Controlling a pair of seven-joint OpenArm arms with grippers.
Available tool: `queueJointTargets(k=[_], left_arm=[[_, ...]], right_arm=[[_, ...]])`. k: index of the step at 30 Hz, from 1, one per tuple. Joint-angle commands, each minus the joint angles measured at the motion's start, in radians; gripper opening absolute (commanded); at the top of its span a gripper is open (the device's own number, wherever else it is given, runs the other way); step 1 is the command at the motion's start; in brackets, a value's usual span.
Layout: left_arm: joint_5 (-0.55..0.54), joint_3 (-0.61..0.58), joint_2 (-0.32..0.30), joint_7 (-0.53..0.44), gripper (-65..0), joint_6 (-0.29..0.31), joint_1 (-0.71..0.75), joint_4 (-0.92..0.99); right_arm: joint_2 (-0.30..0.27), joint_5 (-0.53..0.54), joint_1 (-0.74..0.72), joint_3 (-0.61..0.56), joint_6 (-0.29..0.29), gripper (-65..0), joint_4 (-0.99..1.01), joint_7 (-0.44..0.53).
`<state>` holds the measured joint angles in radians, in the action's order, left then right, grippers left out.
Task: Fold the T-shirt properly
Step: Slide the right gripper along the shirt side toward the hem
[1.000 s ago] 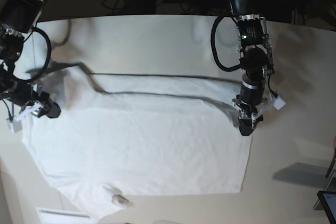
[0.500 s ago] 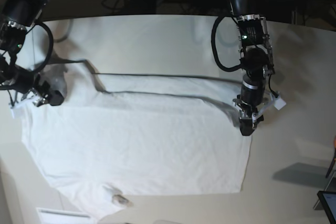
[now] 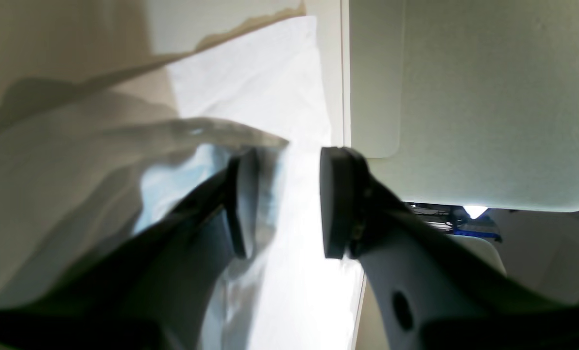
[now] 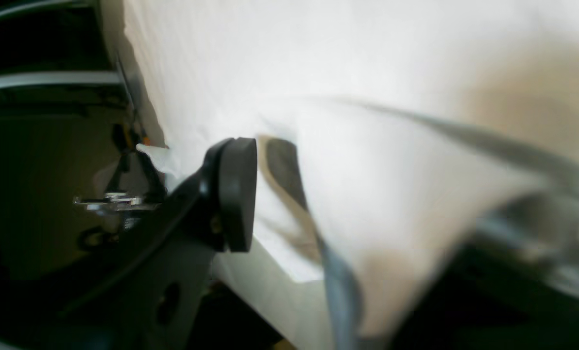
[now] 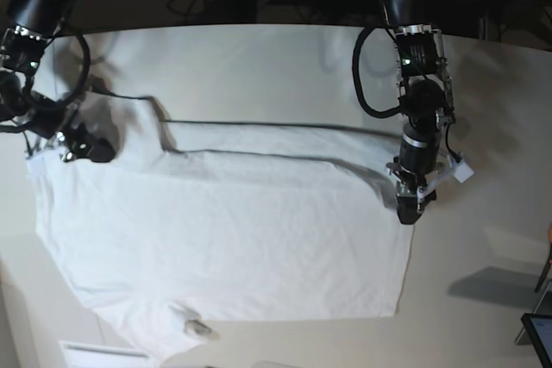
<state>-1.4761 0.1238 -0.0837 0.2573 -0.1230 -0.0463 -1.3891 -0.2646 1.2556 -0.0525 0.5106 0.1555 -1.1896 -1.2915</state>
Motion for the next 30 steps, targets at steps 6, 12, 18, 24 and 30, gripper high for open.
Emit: queueJointTargets(k=[6, 12, 18, 24, 30], left_arm=[[-0.007, 0.001, -0.009, -0.008, -43.3, 0.021, -0.014, -0.017], [-0.007, 0.000, -0.009, -0.008, -43.3, 0.021, -0.014, -0.017], [-0.007, 0.000, -0.011, -0.006, -43.3, 0.021, -0.014, -0.017], [-0.007, -0.002, -0.011, -0.006, -43.3, 0.021, -0.013, -0.017], [-0.007, 0.000, -0.011, -0.006, -43.3, 0.021, 0.000, -0.017]], right_arm=[[-0.020, 0.080, -0.063, 0.003, 0.008, -42.2, 0.027, 0.002], [-0.020, 0.080, -0.091, 0.003, 0.009, -42.2, 0.015, 0.002], [-0.022, 0.074, -0.091, 0.000, 0.006, -42.2, -0.062, 0.019], [-0.022, -0.007, -0.114, -0.004, 0.005, -42.2, -0.102, 0.026], [-0.017, -0.040, -0.149, -0.004, 0.006, -42.2, -0.102, 0.028]])
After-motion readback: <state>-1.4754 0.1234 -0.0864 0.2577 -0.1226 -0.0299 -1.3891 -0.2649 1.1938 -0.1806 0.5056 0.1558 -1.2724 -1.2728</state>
